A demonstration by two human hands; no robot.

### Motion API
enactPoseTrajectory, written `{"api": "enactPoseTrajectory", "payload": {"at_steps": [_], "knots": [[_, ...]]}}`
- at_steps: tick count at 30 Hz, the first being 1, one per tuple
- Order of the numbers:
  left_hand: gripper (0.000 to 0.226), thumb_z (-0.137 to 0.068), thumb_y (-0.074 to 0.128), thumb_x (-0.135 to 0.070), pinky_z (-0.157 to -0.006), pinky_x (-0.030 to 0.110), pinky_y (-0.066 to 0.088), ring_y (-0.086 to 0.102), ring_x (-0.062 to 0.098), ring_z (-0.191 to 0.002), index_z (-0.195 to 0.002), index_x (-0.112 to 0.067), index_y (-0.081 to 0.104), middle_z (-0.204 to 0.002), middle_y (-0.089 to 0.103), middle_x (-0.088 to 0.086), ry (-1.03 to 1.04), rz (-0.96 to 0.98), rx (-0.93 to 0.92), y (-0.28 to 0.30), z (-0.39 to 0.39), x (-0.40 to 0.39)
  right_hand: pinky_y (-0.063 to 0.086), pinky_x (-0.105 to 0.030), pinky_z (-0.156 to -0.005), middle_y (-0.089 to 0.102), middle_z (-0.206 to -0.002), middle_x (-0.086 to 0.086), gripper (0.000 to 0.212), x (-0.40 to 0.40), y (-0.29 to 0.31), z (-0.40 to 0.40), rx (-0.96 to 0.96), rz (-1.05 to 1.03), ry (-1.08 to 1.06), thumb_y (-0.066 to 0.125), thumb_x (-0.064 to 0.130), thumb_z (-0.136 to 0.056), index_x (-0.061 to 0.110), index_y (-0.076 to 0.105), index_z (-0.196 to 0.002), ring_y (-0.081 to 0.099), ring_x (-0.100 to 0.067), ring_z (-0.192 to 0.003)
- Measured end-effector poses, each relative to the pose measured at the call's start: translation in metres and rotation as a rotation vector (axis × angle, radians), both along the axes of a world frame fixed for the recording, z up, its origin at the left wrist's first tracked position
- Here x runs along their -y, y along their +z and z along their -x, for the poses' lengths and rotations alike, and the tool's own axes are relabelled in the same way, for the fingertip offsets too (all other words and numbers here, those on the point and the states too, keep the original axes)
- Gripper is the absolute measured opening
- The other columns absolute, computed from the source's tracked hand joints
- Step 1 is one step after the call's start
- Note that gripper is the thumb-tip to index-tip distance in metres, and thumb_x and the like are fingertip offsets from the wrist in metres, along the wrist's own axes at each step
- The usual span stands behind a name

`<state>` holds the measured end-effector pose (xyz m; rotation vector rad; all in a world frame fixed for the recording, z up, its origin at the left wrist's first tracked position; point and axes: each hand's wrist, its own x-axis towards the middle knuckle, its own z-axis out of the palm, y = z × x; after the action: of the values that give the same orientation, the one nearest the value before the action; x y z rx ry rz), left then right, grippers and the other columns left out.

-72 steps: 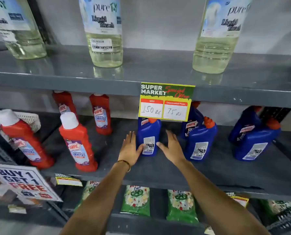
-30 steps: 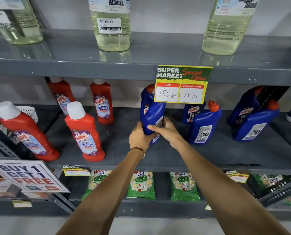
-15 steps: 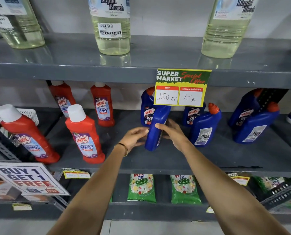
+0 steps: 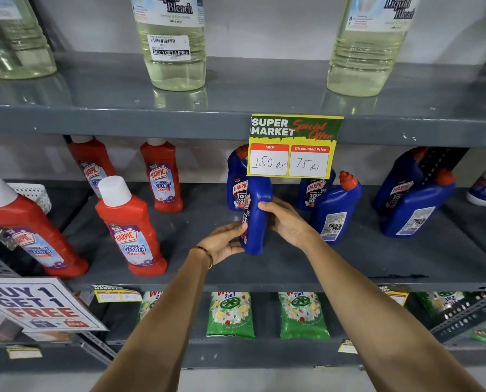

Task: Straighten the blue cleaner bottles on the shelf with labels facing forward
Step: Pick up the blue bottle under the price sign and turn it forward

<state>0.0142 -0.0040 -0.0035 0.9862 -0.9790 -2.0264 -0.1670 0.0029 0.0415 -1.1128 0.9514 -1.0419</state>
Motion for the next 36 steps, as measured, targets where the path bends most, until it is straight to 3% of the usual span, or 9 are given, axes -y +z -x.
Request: {"api": "enactPoseTrajectory", "payload": {"at_steps": [3,7,10,12,16,23,30,36], "knots": [[0.021,-0.085,0.061,-0.014,-0.08,0.033,0.058,0.069,0.018,-0.085,-0.106,-0.011,0.06,-0.095,0.072,0.006,0.008,0.012,0.069,0.002,0.004,0.001,0.054,-0.034,-0.088,0.07,-0.111,-0.002,0.034,0.002,0.0,-0.001,-0.051,-0.002,-0.023,0.074,0.025,-0.074,0.026,0.066,-0.107,0.063,-0.022,-0.107],[0.052,-0.077,0.072,-0.012,-0.085,0.038,0.054,0.063,0.024,-0.1,-0.121,-0.007,0.046,-0.12,0.059,0.012,0.074,0.048,0.23,0.007,0.008,0.002,0.055,-0.033,-0.083,0.071,-0.109,-0.001,0.042,0.005,0.003,-0.001,-0.146,0.041,-0.054,0.079,0.02,-0.069,0.029,0.064,-0.107,0.065,-0.021,-0.105],[0.048,-0.072,0.076,-0.013,-0.075,0.033,0.057,0.063,0.022,-0.097,-0.109,-0.011,0.046,-0.12,0.058,0.012,0.111,0.116,0.344,0.008,0.012,0.003,0.056,-0.03,-0.079,0.072,-0.105,0.002,0.044,0.008,0.005,-0.001,-0.209,0.077,-0.063,0.08,0.016,-0.067,0.032,0.063,-0.104,0.068,-0.018,-0.099],[0.044,-0.071,0.077,-0.013,-0.08,0.036,0.055,0.062,0.023,-0.099,-0.104,-0.012,0.047,-0.121,0.059,0.014,0.127,0.176,0.417,0.007,0.013,0.004,0.056,-0.027,-0.077,0.071,-0.104,0.003,0.048,0.01,0.007,0.0,-0.247,0.091,-0.057,0.082,0.015,-0.065,0.032,0.062,-0.105,0.068,-0.015,-0.097],[0.06,-0.069,0.078,-0.012,-0.085,0.041,0.054,0.059,0.027,-0.109,-0.118,-0.007,0.044,-0.124,0.057,0.014,0.199,0.25,0.549,0.003,0.013,0.005,0.055,-0.023,-0.075,0.068,-0.107,0.005,0.052,0.013,0.011,0.001,-0.315,0.113,-0.053,0.081,0.009,-0.065,0.032,0.059,-0.106,0.065,-0.011,-0.1],[0.06,-0.065,0.082,-0.015,-0.096,0.041,0.049,0.06,0.03,-0.108,-0.117,-0.006,0.053,-0.118,0.064,0.016,0.263,0.385,0.764,-0.003,0.019,0.004,0.052,-0.043,-0.094,0.061,-0.127,-0.01,0.064,0.014,0.006,-0.003,-0.433,0.114,-0.026,0.076,-0.001,-0.07,0.015,0.051,-0.127,0.059,-0.023,-0.114],[0.064,-0.063,0.083,-0.016,-0.093,0.037,0.048,0.06,0.029,-0.108,-0.118,-0.006,0.052,-0.118,0.064,0.014,0.278,0.368,0.82,-0.007,0.023,0.001,0.051,-0.044,-0.096,0.059,-0.129,-0.01,0.067,0.014,0.001,-0.003,-0.486,0.092,-0.025,0.074,-0.004,-0.07,0.018,0.049,-0.129,0.057,-0.022,-0.116],[0.06,-0.064,0.082,-0.019,-0.092,0.039,0.05,0.06,0.029,-0.107,-0.116,-0.007,0.054,-0.117,0.065,0.014,0.281,0.356,0.844,-0.006,0.024,0.0,0.052,-0.025,-0.076,0.058,-0.13,-0.007,0.068,0.015,0.0,-0.004,-0.492,0.079,-0.053,0.073,0.0,-0.072,0.021,0.046,-0.131,0.057,-0.017,-0.111]]}}
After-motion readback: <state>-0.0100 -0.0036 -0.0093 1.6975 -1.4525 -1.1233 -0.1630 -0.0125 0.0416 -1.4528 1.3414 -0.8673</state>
